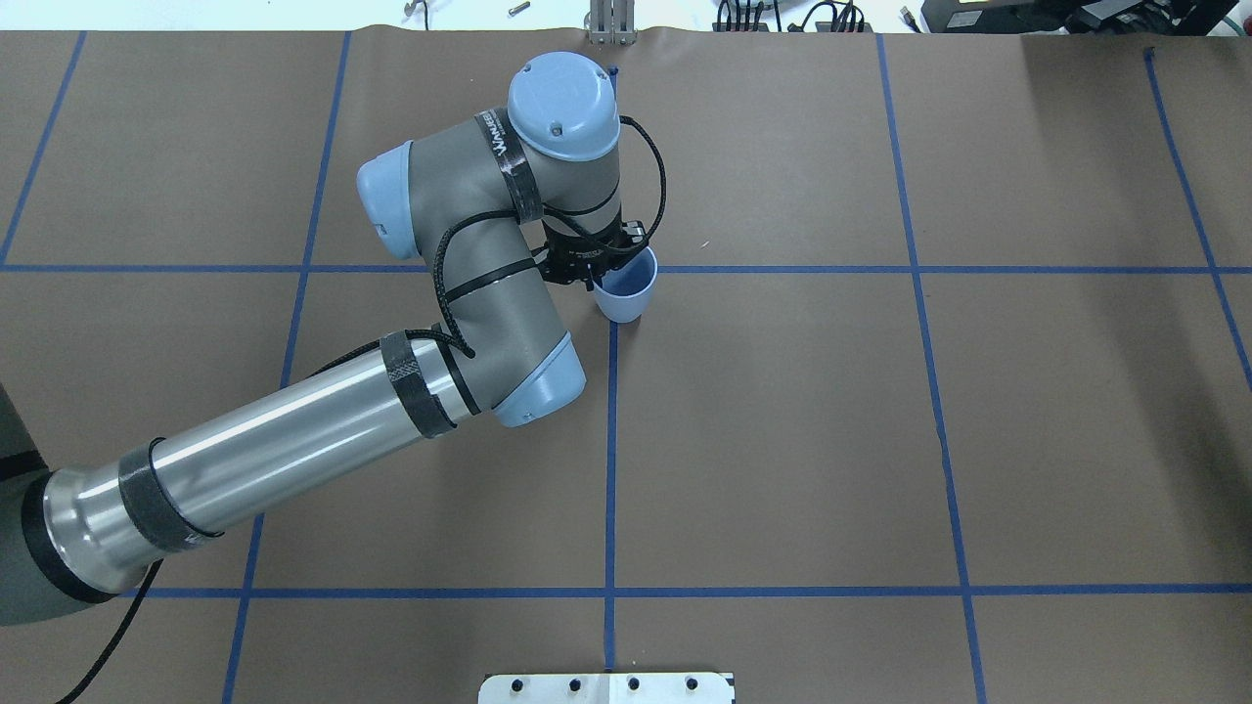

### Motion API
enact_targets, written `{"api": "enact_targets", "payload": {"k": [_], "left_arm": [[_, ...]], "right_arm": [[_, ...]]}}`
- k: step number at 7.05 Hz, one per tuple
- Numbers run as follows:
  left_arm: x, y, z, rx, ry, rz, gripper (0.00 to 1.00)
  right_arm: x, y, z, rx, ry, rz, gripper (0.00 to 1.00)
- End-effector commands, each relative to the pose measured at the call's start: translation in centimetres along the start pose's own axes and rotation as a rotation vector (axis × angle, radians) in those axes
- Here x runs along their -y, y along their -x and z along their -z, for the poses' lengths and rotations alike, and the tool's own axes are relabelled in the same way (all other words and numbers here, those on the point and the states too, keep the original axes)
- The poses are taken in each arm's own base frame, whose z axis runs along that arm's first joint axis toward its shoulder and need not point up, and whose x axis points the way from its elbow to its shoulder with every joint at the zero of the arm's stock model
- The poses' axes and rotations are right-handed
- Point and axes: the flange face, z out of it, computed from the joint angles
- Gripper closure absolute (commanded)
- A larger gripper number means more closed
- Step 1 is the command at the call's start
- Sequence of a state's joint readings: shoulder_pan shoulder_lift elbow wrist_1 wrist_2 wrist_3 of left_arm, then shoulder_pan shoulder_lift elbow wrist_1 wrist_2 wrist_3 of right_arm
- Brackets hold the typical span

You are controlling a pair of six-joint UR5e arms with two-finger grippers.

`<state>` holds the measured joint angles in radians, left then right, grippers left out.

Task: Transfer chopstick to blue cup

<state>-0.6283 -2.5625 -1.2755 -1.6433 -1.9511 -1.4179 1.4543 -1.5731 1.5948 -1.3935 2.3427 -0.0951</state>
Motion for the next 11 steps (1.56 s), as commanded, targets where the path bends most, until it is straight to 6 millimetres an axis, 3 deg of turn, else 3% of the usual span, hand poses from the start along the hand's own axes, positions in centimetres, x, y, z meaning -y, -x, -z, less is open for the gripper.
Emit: {"api": "enact_targets", "payload": {"k": [1, 2, 4, 6, 8, 9, 10, 11], "left_arm": [[0.1, 0.0, -0.4, -0.010, -0.002, -0.013, 0.98], [0.0, -0.1, 0.2, -0.022, -0.007, -0.018, 0.01], [-0.2, 0.9, 1.1, -0.036, -0.013, -0.028, 0.01], [-0.9, 1.0, 7.0, -0.052, -0.020, -0.036, 0.01], [-1.4, 2.2, 8.6, -0.054, -0.024, -0.034, 0.01], [-1.0, 5.5, 8.8, -0.059, -0.036, -0.040, 0.01], [0.1, 8.6, 9.3, -0.057, -0.055, -0.052, 0.01], [1.6, 10.5, 9.3, -0.044, -0.068, -0.048, 0.01]], "right_arm": [[0.0, 0.0, 0.0, 0.000, 0.000, 0.000, 0.00], [0.0, 0.0, 0.0, 0.000, 0.000, 0.000, 0.00], [0.0, 0.0, -0.2, 0.000, 0.002, 0.000, 0.00], [0.3, 0.0, -0.4, 0.001, 0.006, 0.003, 0.00], [0.3, 0.1, -0.4, 0.003, 0.001, 0.008, 0.00], [-0.2, -0.2, -0.5, -0.001, -0.006, 0.014, 0.00], [-1.6, -2.7, 0.9, -0.035, -0.025, -0.036, 0.00], [-2.9, -5.9, 4.2, -0.085, -0.074, -0.101, 0.01]]}}
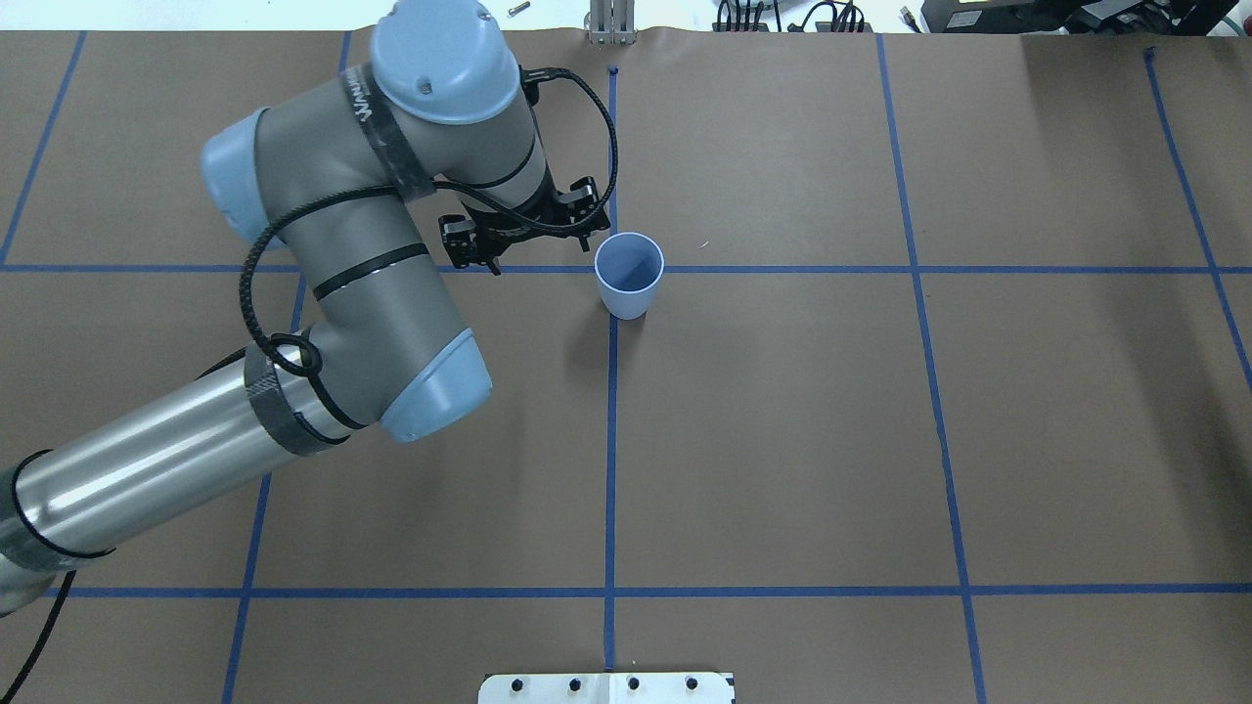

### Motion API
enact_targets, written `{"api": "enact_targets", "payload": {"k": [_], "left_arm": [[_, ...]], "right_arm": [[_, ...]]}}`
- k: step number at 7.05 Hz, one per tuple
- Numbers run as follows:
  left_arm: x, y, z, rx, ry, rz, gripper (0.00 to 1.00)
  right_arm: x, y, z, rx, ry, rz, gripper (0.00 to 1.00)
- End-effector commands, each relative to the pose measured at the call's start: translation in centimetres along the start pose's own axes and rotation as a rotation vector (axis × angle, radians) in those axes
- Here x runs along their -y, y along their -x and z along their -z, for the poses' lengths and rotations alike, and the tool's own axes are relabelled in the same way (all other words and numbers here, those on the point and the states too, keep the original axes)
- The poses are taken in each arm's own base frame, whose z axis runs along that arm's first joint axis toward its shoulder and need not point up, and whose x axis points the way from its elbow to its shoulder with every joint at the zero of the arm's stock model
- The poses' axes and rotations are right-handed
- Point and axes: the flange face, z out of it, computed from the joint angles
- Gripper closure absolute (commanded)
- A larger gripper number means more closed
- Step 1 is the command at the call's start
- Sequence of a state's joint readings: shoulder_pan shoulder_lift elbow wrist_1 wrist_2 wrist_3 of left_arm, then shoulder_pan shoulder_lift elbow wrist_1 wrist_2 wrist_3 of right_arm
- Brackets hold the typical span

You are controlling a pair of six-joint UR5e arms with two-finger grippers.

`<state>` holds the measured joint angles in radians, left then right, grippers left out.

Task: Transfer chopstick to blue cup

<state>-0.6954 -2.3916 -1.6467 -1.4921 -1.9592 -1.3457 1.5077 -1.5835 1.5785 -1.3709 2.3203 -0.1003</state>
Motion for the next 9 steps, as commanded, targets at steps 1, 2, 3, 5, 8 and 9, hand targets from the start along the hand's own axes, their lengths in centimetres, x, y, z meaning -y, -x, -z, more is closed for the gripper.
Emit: {"api": "enact_targets", "payload": {"k": [1, 2, 3, 5, 8, 9], "left_arm": [[2.0, 4.2, 0.5, 0.019, -0.025, -0.036, 0.01], [2.8, 7.0, 0.8, 0.037, -0.035, -0.057, 0.01], [4.0, 11.0, 1.4, 0.052, -0.035, -0.120, 0.01], [5.3, 12.7, 1.6, 0.064, -0.032, -0.136, 0.01], [5.3, 12.9, 1.0, 0.074, -0.029, -0.135, 0.01], [5.4, 12.9, 1.0, 0.076, -0.029, -0.134, 0.01]], "right_arm": [[-2.5, -6.3, 4.7, -0.059, -0.053, -0.132, 0.01], [-3.4, -8.5, 5.4, -0.067, -0.040, -0.139, 0.02], [-3.7, -10.7, 5.9, -0.067, -0.034, -0.147, 0.02], [-3.8, -12.2, 4.1, -0.057, -0.005, -0.185, 0.02], [-1.7, -13.5, 2.1, -0.035, 0.035, -0.217, 0.03], [-1.7, -13.2, 1.7, -0.020, 0.037, -0.255, 0.09]]}}
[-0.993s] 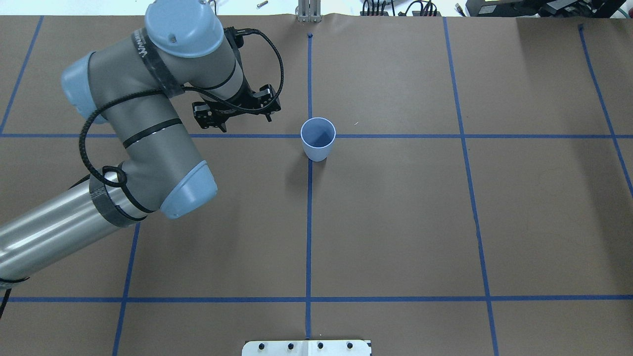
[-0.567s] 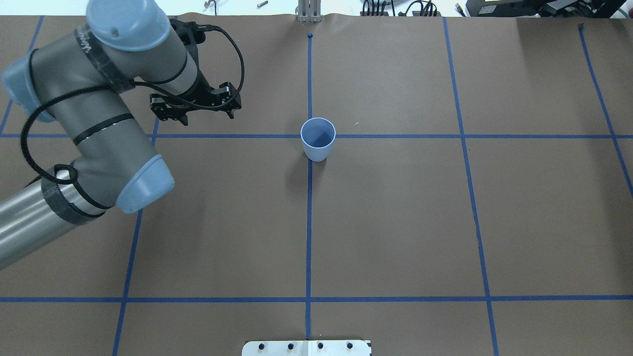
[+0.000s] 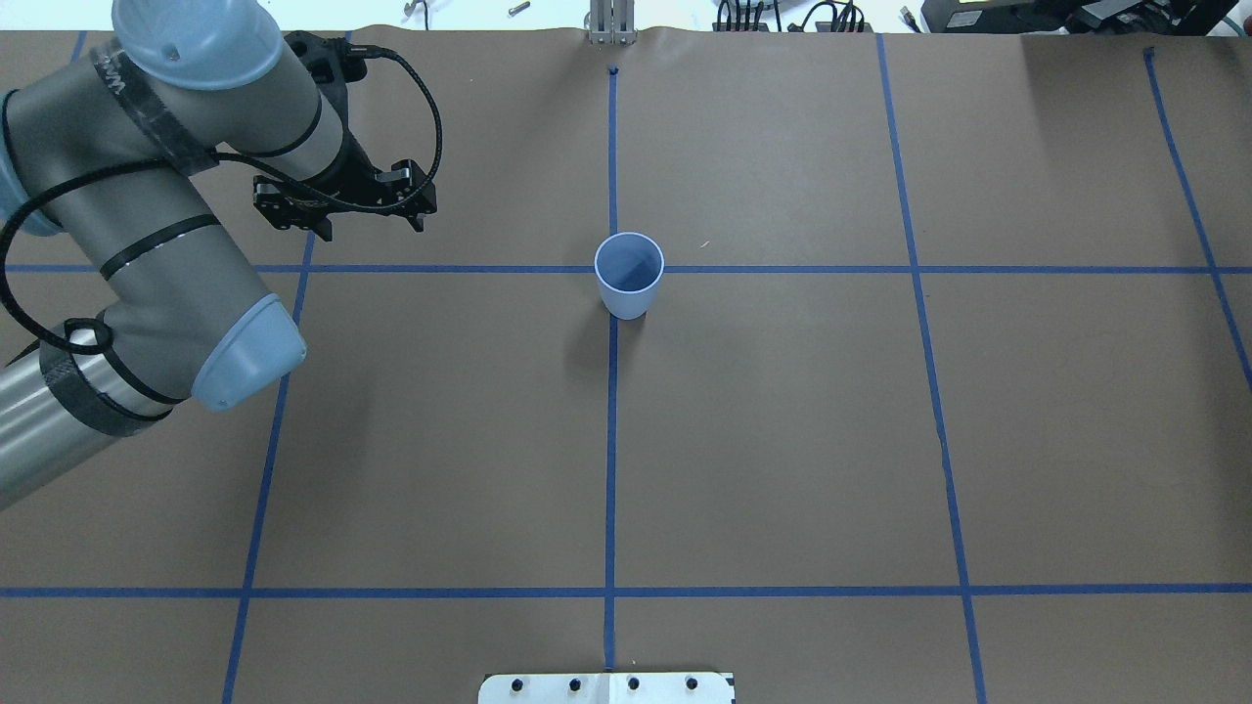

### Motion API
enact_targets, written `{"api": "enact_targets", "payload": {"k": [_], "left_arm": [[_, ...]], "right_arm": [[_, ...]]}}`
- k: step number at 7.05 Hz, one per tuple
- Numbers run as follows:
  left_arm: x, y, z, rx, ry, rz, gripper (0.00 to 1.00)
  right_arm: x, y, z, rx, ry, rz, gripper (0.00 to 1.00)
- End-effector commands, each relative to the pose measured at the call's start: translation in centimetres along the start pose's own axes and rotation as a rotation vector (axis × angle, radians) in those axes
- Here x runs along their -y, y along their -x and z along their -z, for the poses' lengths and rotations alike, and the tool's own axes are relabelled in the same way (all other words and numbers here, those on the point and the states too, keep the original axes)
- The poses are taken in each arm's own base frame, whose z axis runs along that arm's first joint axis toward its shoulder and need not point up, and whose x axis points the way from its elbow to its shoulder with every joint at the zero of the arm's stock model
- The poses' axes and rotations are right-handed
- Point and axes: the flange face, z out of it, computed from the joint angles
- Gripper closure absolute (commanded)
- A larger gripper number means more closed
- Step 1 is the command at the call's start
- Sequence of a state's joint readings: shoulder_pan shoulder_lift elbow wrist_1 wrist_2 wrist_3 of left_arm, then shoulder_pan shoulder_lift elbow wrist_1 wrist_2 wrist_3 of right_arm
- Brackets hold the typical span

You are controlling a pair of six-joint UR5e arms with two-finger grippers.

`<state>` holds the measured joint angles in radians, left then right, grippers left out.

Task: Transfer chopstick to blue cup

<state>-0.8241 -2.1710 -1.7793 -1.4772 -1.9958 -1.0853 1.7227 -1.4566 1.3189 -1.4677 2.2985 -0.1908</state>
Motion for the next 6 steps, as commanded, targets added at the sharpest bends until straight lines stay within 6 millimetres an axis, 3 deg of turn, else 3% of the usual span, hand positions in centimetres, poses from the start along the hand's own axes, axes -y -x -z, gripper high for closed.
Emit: {"api": "enact_targets", "payload": {"k": [1, 3, 5, 6], "left_arm": [[0.0, -0.1, -0.1, 0.001, 0.000, -0.002, 0.01], [-0.1, 0.0, -0.3, 0.005, 0.000, 0.000, 0.01], [0.0, 0.0, -0.3, 0.006, -0.003, -0.002, 0.01], [0.0, 0.0, -0.3, 0.006, -0.003, -0.002, 0.01]], "right_arm": [[-0.4, 0.2, -1.0, 0.029, 0.014, -0.037, 0.22], [0.1, 0.5, -0.8, 0.027, 0.011, -0.033, 0.67], [0.7, 1.2, -1.0, 0.025, 0.016, -0.019, 0.70], [0.8, 1.3, -0.9, 0.024, 0.014, -0.018, 0.80]]}}
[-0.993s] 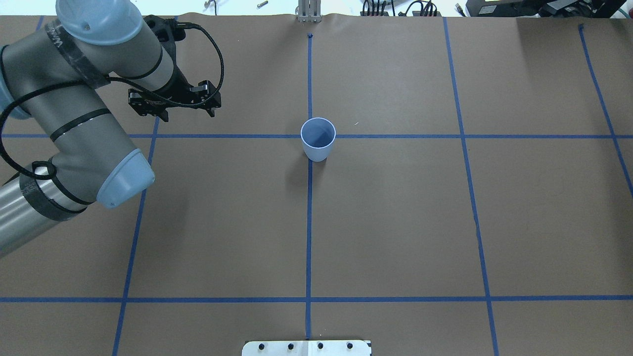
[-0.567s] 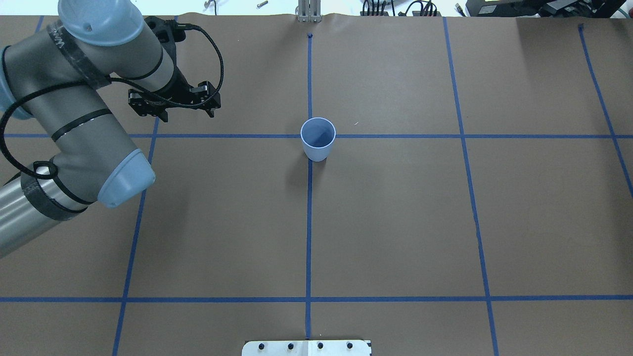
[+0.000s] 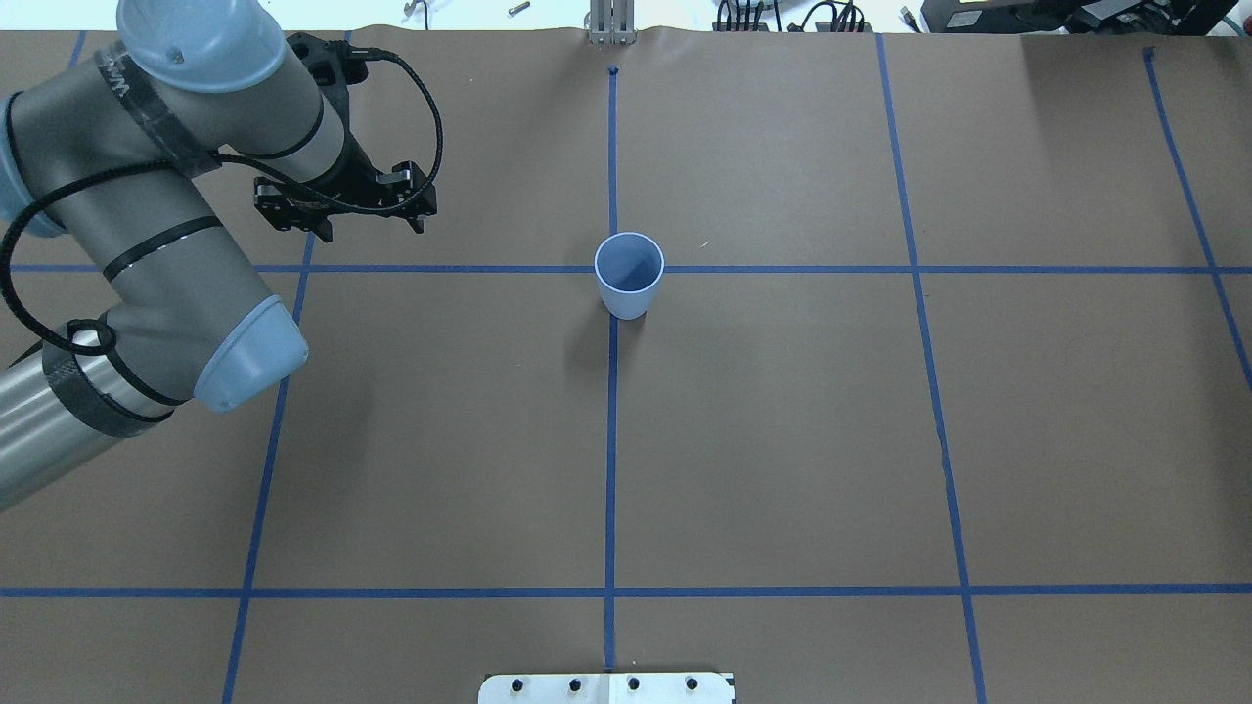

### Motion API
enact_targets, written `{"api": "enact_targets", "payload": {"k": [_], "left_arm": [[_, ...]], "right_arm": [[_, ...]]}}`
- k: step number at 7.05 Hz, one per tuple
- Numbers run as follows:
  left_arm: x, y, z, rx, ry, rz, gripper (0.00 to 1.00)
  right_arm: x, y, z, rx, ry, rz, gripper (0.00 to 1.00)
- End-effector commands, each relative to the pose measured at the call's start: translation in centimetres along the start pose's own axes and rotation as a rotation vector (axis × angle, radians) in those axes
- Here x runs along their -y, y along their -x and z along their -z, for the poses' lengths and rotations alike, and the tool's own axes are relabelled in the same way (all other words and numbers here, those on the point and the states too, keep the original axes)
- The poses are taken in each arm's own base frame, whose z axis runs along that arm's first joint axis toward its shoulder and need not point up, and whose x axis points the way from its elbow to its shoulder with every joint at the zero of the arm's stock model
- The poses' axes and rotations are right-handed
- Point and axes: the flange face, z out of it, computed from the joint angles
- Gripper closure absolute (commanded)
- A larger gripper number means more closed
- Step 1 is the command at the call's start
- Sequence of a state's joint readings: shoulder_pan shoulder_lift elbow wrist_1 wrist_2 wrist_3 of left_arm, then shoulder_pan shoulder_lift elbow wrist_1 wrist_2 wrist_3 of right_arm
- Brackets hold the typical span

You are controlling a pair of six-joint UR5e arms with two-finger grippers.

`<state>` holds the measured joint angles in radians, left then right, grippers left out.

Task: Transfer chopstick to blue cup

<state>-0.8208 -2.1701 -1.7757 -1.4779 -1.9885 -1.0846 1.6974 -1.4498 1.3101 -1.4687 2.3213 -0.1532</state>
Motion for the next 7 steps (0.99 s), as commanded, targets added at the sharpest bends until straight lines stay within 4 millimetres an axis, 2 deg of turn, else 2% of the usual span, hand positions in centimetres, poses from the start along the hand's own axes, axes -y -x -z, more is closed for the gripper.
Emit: {"api": "enact_targets", "payload": {"k": [1, 2, 4, 6, 7], "left_arm": [[0.0, 0.0, 0.1, -0.001, -0.003, -0.001, 0.01], [0.0, 0.0, 0.1, -0.001, -0.001, -0.001, 0.01], [-0.1, -0.1, 0.0, -0.001, 0.000, -0.001, 0.01], [-0.1, -0.2, 0.1, -0.003, 0.001, 0.003, 0.01], [-0.1, -0.1, 0.3, -0.005, -0.003, 0.000, 0.01]], "right_arm": [[0.0, 0.1, 0.0, 0.001, 0.000, 0.001, 0.89], [-0.2, 0.1, 0.0, 0.003, 0.000, 0.001, 1.00], [-0.3, 1.0, 0.9, 0.024, -0.021, 0.015, 1.00], [-1.9, 1.7, 4.3, 0.025, -0.089, 0.024, 1.00], [-1.7, 2.6, 6.6, 0.020, -0.114, 0.026, 1.00]]}}
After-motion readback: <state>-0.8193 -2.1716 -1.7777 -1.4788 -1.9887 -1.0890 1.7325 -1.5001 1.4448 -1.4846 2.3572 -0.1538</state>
